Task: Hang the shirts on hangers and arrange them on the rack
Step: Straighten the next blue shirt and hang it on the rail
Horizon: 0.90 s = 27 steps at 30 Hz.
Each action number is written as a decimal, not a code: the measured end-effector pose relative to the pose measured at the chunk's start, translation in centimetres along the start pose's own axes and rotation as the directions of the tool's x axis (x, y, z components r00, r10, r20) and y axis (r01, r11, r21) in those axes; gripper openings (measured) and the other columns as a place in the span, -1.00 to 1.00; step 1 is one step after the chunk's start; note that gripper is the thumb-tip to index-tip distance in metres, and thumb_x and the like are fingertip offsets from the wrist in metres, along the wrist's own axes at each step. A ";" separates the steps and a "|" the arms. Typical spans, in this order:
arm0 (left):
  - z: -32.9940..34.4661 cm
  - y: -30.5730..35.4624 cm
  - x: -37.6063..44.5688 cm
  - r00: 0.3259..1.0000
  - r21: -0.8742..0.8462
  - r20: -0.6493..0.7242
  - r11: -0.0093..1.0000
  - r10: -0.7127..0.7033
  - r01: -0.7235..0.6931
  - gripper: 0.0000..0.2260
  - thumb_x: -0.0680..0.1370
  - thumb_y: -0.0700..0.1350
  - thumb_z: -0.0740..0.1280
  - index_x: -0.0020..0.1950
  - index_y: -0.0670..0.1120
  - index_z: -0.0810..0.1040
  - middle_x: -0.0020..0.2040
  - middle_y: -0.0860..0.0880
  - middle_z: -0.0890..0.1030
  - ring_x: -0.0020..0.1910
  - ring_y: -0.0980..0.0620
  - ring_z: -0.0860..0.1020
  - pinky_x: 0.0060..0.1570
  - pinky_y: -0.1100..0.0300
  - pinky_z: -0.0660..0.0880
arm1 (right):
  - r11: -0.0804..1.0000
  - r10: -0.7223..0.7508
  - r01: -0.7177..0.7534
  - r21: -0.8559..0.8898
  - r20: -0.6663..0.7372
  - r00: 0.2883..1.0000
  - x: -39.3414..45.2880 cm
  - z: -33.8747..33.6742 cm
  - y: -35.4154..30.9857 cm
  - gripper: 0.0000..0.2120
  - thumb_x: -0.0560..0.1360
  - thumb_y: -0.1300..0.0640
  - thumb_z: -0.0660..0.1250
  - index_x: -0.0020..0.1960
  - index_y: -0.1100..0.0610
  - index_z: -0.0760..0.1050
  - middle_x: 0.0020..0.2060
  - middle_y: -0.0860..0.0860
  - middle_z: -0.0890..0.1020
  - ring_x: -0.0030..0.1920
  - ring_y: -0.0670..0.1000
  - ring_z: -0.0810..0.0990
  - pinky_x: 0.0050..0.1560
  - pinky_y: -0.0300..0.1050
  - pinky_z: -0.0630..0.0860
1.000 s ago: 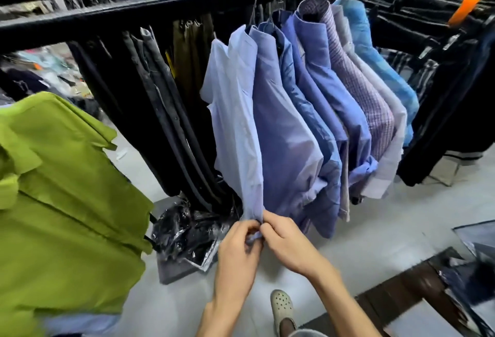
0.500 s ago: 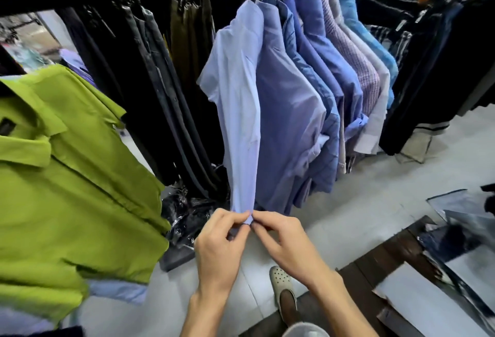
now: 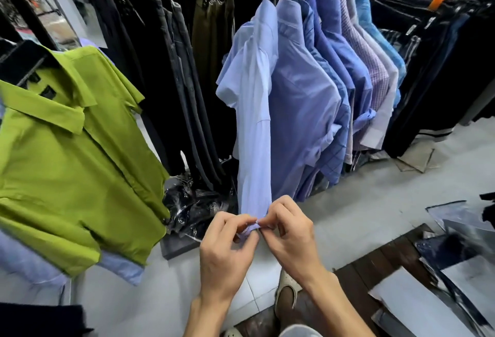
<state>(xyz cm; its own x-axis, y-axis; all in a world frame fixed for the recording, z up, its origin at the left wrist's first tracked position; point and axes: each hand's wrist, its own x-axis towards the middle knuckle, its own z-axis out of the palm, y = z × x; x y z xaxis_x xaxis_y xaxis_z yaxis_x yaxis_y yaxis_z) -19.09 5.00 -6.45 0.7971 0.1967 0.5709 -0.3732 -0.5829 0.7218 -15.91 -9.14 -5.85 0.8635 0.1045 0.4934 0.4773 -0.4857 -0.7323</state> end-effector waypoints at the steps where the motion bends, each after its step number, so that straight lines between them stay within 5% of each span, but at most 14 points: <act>1: -0.1 0.2 -0.2 1.000 -0.004 0.004 1.000 0.000 0.000 -0.83 0.45 -0.25 0.43 0.02 -0.10 0.68 -0.13 0.05 0.56 -0.18 0.18 0.54 -0.16 0.34 0.48 | 1.000 -0.004 0.004 0.000 0.012 1.000 0.0 -0.2 -0.2 -0.63 0.37 0.38 0.49 -0.16 -0.03 0.44 -0.21 -0.20 0.40 -0.26 -0.22 0.42 -0.21 -0.41 0.32; 6: -0.4 0.9 -1.0 0.997 -0.017 -0.076 1.000 -0.018 0.017 -0.90 0.49 -0.14 0.43 -0.05 -0.12 0.68 -0.13 0.04 0.56 -0.12 0.19 0.55 -0.17 0.28 0.49 | 0.993 -0.110 0.113 -0.024 0.113 0.988 -0.6 -0.7 -0.6 -0.86 0.46 0.21 0.47 -0.05 0.02 0.57 -0.23 -0.17 0.44 -0.20 -0.17 0.44 -0.13 -0.31 0.39; 10: -0.9 0.4 -1.3 0.987 0.038 -0.161 0.999 -0.025 0.031 -0.90 0.47 -0.16 0.43 -0.21 -0.18 0.62 -0.19 0.00 0.50 -0.16 0.19 0.50 -0.26 0.23 0.45 | 0.977 -0.205 0.209 -0.049 0.069 0.976 -1.3 -0.3 -0.4 -0.93 0.45 0.27 0.49 -0.13 0.15 0.62 -0.26 -0.06 0.52 -0.17 0.01 0.45 -0.08 -0.22 0.40; 15: -1.5 0.9 -1.4 0.974 -0.027 -0.226 1.000 -0.018 0.012 -0.85 0.46 -0.28 0.49 -0.18 -0.18 0.52 -0.14 -0.01 0.48 -0.07 0.10 0.58 -0.27 0.07 0.56 | 0.987 -0.148 0.149 0.061 -0.024 0.989 -1.2 0.6 -1.5 -0.74 0.41 0.33 0.54 -0.03 0.13 0.51 -0.01 0.02 0.55 0.03 0.01 0.59 0.04 -0.13 0.54; 18: -1.7 2.0 -0.9 0.973 -0.076 -0.226 0.997 -0.048 0.031 -0.83 0.52 -0.19 0.40 -0.14 -0.06 0.42 -0.17 0.09 0.42 -0.16 0.21 0.46 -0.22 0.28 0.46 | 0.990 -0.115 0.115 0.081 -0.003 0.993 -0.6 1.2 -1.8 -0.75 0.44 0.38 0.48 0.01 0.16 0.50 -0.04 -0.07 0.54 -0.03 0.02 0.57 -0.02 -0.08 0.54; 21: -1.9 2.9 -0.3 0.978 -0.064 -0.207 0.998 -0.023 0.010 -0.70 0.51 -0.34 0.36 -0.19 -0.02 0.31 -0.24 0.11 0.33 -0.28 0.22 0.32 -0.24 0.41 0.30 | 0.998 0.005 -0.006 0.059 0.013 1.000 -0.3 2.0 -1.4 -0.79 0.47 0.35 0.45 -0.02 0.12 0.51 -0.10 -0.09 0.55 -0.07 -0.01 0.55 -0.05 -0.12 0.50; 25: -2.9 3.2 1.0 0.956 -0.184 -0.240 0.975 -0.168 0.125 -0.70 0.54 -0.26 0.28 -0.18 0.10 0.28 -0.32 0.03 0.40 -0.40 -0.10 0.41 -0.37 0.02 0.39 | 0.995 0.087 -0.089 -0.040 -0.035 0.996 -0.5 2.1 -0.5 -0.90 0.44 0.21 0.40 -0.07 0.06 0.54 -0.15 -0.17 0.55 -0.05 -0.04 0.50 -0.04 -0.27 0.42; 27: -3.6 3.4 2.1 0.923 -0.353 -0.234 0.911 -0.306 0.212 -0.74 0.56 -0.16 0.28 -0.16 0.18 0.31 -0.35 0.11 0.45 -0.44 -0.02 0.44 -0.40 0.05 0.41 | 0.993 0.099 -0.102 -0.067 -0.048 0.994 -0.3 1.6 -0.4 -0.95 0.43 0.09 0.38 -0.11 0.03 0.55 -0.21 -0.20 0.54 -0.07 -0.04 0.46 -0.07 -0.32 0.38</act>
<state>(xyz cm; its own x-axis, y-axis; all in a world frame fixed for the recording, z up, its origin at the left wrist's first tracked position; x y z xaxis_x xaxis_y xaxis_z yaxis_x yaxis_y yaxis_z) -20.37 6.23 -1.37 0.7388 0.5439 0.3979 -0.3384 -0.2111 0.9170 -16.08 -7.56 -6.47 0.8978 0.0141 0.4402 0.3744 -0.5506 -0.7461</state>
